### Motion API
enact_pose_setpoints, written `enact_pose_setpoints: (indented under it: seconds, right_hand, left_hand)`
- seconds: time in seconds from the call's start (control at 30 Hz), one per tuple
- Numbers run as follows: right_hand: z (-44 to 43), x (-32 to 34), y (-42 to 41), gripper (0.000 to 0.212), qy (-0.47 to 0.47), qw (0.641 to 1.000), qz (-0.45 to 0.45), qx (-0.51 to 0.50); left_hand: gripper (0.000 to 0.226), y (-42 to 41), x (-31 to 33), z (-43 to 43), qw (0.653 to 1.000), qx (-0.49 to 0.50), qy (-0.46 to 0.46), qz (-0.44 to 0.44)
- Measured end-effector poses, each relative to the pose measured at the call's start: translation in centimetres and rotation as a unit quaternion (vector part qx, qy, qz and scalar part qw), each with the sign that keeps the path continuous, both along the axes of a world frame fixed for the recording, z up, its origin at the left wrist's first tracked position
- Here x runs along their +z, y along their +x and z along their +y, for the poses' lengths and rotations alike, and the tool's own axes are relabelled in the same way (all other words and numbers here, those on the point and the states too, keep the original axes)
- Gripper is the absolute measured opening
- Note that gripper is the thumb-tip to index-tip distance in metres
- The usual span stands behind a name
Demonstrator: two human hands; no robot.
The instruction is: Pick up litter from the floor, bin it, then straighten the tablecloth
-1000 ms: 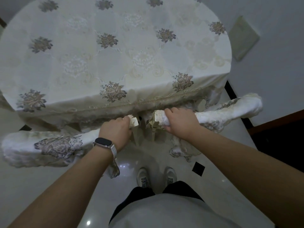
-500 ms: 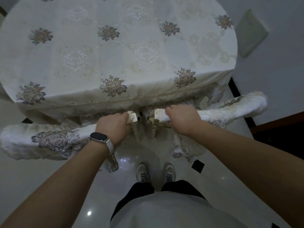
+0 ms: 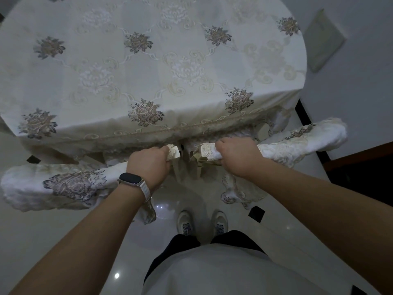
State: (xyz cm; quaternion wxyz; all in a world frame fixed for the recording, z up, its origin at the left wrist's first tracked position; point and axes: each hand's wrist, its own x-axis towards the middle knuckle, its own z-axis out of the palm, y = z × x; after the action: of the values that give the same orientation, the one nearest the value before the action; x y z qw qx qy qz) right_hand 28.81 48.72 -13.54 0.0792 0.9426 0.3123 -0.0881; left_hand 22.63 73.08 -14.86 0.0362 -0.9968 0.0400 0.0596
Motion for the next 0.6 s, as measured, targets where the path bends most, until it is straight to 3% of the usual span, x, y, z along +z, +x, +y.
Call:
enact_pose_setpoints:
  seconds: [0.33, 0.6]
  right_hand:
    - [-0.1, 0.6, -0.3, 0.028, 0.020, 1.000, 0.010, -0.007]
    - [-0.8, 3.2, -1.0, 0.056, 0.090, 0.995, -0.019, -0.027]
  left_hand:
    - [0.040, -0.3, 0.7, -0.1, 1.000, -0.001, -0.008, 0.013]
    - [0.053, 0.3, 3.9, -0.9, 0.991, -0.095, -0.060, -0.065]
